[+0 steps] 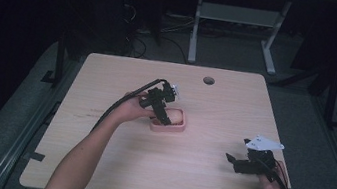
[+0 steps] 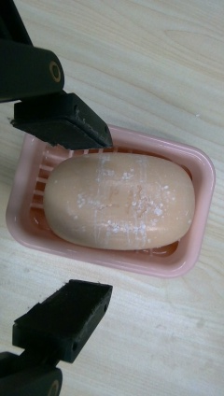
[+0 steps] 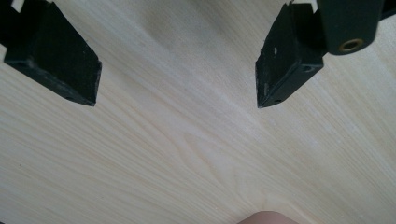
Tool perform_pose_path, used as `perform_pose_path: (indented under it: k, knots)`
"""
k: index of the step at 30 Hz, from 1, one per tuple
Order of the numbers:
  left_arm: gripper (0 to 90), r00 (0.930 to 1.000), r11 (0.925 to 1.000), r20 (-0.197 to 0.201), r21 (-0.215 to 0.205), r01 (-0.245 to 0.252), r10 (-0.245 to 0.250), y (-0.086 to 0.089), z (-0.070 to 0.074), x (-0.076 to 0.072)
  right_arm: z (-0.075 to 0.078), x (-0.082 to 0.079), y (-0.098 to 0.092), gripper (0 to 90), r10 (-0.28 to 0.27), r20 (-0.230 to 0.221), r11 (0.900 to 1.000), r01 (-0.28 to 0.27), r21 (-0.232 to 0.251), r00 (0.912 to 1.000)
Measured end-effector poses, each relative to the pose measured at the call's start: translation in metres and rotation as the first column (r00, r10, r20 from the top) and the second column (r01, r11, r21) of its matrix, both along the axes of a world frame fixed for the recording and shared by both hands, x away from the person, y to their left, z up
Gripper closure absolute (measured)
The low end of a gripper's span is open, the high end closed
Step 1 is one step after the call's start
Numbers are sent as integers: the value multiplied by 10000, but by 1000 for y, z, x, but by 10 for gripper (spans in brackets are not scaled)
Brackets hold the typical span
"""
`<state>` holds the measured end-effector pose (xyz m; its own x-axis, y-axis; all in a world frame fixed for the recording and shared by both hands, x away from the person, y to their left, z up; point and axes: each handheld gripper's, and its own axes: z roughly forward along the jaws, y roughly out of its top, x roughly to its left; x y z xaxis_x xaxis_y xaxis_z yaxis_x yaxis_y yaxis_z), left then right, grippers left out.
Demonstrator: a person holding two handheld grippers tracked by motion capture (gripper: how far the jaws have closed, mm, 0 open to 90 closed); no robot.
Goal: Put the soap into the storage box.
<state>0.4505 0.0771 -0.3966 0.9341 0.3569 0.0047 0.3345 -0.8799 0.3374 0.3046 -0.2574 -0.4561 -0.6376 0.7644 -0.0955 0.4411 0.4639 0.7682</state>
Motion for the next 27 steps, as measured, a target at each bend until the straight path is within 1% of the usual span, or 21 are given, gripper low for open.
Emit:
perform_pose_path:
  k: [2, 3, 6, 8, 10, 11, 14, 15, 18, 22, 23, 27]
  knots:
    - [243, 10000, 10000, -6, -37, 3, -3, 1, 0, -2, 0, 0, 0, 139, 0, 2, 10000, 0, -36, 10000]
    - [243, 10000, 10000, 34, 4, 21, -21, 2, 0, -4, 0, 0, 1, 139, 3, 18, 10000, -3, -45, 10000]
    - [243, 9999, 10000, 106, -61, -4, 5, 5, 1, -6, 0, 0, 1, 138, 10, 26, 10000, -10, -94, 10000]
    - [243, 10000, 9999, 61, -105, -28, 29, 7, 1, -8, 0, 0, 2, 139, 30, -4, 10000, -30, -90, 10000]
    - [243, 9999, 10000, 114, -37, -36, 36, 9, 0, -9, 0, 0, 3, 138, 34, 7, 9999, -33, -102, 10000]
    - [242, 10000, 9999, 82, 112, 23, -24, 11, 0, -11, 0, 0, 3, 139, 29, 1, 9999, -29, -116, 10000]
    - [241, 9999, 9999, 137, 92, 62, -63, 13, 0, -12, 0, 0, 3, 139, 16, -9, 9999, -16, -117, 10000]
    - [241, 9999, 9999, 145, -94, -48, 49, 15, 1, -13, 0, 0, 2, 138, -7, -12, 9999, 7, -102, 10000]
    - [241, 9999, 9999, 144, -114, -79, 80, 17, 1, -15, 0, 0, 2, 138, -34, -6, 9999, 33, -120, 10000]
    - [242, 9998, 9997, 202, -246, -82, 87, 21, 1, -19, 0, 0, 2, 139, -55, -33, 9999, 54, -149, 10000]
    - [241, 9998, 9998, 198, -191, -77, 81, 22, 1, -21, 0, 0, 2, 139, -58, -10, 9999, 57, -158, 10000]
    - [241, 9996, 9995, 248, -290, -96, 103, 27, 1, -26, 0, 1, 3, 139, -48, 8, 9998, 48, -216, 10000]
